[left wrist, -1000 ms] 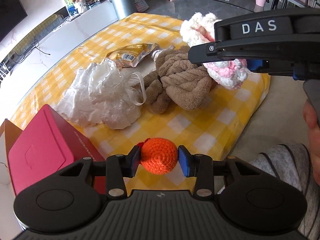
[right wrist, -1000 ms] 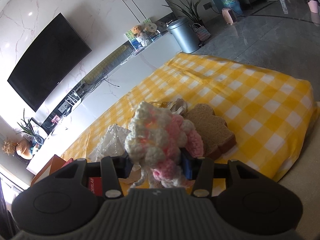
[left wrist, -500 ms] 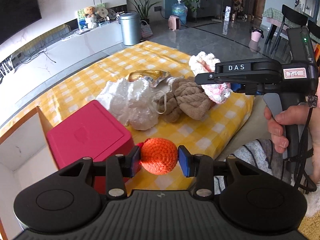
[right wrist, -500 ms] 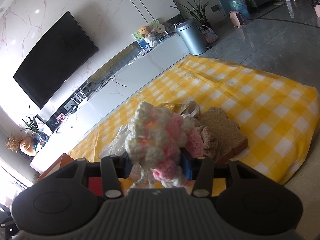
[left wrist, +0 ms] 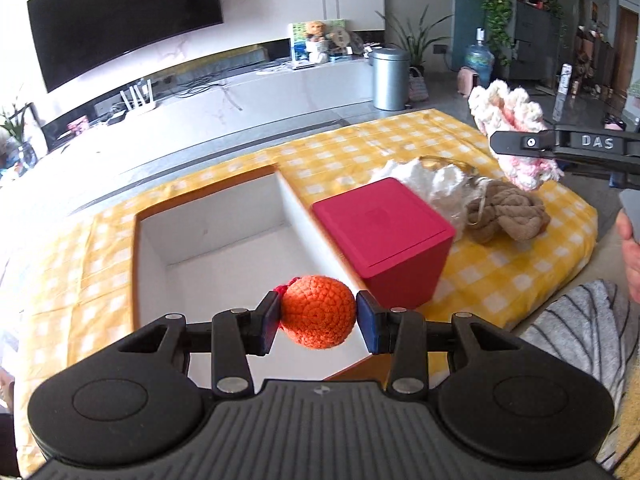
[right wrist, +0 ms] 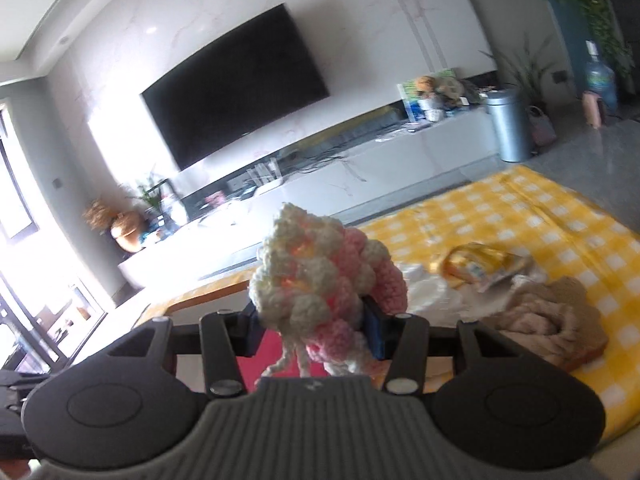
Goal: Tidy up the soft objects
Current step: 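Carry both items into the white box and open both tools to release them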
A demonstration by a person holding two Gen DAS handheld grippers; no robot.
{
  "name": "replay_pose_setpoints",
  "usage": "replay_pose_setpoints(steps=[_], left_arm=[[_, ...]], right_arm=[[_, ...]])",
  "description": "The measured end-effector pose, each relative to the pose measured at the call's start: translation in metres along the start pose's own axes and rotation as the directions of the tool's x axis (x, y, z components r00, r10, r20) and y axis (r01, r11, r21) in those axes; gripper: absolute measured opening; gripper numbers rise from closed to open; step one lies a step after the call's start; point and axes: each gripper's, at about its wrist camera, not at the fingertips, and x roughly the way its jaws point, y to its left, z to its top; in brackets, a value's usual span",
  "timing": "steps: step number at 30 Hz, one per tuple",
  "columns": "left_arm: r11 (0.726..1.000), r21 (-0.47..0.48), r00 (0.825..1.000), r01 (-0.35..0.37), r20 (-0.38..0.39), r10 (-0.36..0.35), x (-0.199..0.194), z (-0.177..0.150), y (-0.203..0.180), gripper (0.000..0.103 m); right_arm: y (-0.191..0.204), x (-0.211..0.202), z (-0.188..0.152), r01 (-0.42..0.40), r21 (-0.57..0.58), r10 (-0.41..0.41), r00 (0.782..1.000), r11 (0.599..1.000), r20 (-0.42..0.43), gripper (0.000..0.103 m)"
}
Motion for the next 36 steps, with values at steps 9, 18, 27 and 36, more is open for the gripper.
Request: replay_pose_setpoints(steps=[9,18,27,36], left_arm=[[0.97,0.022,0.968,-0.244,-0.06,0.245,-0.002,-0.04,0.051,0.047],[0.981,0.032,0.976,-0.193,-0.098,0.196,-0.004,-0.053,0.066,0.047],[0.985,0.098,0.983,-0.139,-0.105,0.149,0.025,-0.046,0.076,0.047],[0.978,0.208,0.97,0.012,-0.241,0.039,0.048,-0.037,0.085,0.054]], right_arm=[[0.101,0.071,-0.042,-0.29,-0.076,0.265,0.935,0.954,-0.237,0.049],[0.132,0.125,-0.085,-0.279,-0.048,0.237,0.885,0.959,-0.4,0.049],[0.121,0.139,-0.086,-0.21,-0.083,0.159,0.899,0.974,-0.408,0.049],[0.13,0.145,-0.1,-0.24,-0.117,0.168,0.885,0.964,-0.435,0.049]])
